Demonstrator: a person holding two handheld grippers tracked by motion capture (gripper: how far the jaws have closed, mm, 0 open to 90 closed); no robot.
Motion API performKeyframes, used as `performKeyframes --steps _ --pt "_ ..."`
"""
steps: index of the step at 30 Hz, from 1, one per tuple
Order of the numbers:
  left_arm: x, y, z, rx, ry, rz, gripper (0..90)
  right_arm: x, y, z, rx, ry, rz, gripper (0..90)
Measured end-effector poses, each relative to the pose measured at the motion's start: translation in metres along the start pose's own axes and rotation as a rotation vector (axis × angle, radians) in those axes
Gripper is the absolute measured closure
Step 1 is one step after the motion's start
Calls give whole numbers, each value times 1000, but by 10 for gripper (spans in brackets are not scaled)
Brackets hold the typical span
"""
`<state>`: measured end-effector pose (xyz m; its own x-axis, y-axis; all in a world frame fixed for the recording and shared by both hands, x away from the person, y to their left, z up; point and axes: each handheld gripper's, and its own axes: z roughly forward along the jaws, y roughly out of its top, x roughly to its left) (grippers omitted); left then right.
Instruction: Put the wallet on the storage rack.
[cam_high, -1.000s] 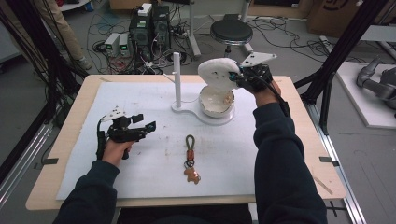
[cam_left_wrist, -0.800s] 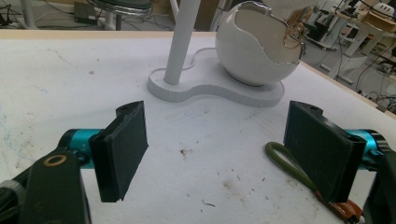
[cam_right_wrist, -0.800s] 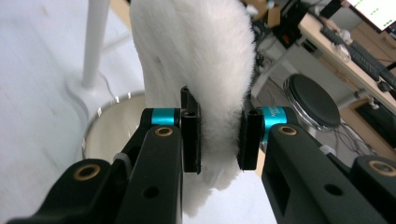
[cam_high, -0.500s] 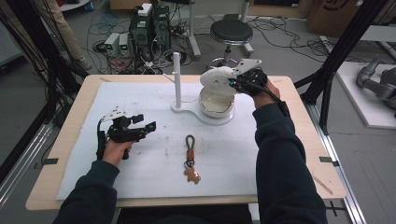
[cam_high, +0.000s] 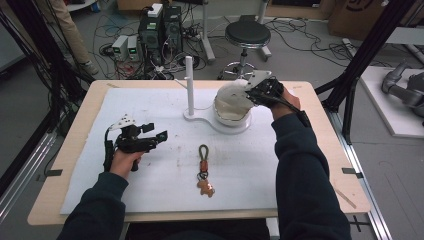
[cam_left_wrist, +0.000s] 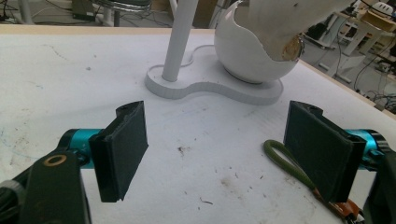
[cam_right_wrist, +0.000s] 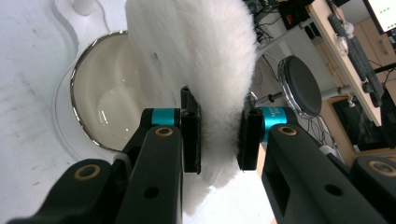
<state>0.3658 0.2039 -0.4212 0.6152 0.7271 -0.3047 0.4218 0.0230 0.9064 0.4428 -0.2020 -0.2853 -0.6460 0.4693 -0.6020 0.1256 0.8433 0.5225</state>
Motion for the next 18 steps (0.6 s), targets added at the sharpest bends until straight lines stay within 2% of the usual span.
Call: performKeyframes --steps 7,10,12,15,16,17,18 --pt "0 -1 1 8 -4 2 216 12 -1 17 21 2 -17 763" --pt "0 -1 1 9 -3 1 216 23 6 29 43 2 -52 754" --pt "0 -1 1 8 -4 1 215 25 8 30 46 0 -59 751" --pt "0 -1 1 8 -5 0 215 28 12 34 34 15 -45 733" --pt "0 -1 1 8 -5 0 216 30 12 33 6 32 -15 717" --pt "0 -1 1 8 -5 0 216 30 12 33 6 32 -15 717" --pt "0 -1 1 9 -6 0 215 29 11 32 -13 41 9 713"
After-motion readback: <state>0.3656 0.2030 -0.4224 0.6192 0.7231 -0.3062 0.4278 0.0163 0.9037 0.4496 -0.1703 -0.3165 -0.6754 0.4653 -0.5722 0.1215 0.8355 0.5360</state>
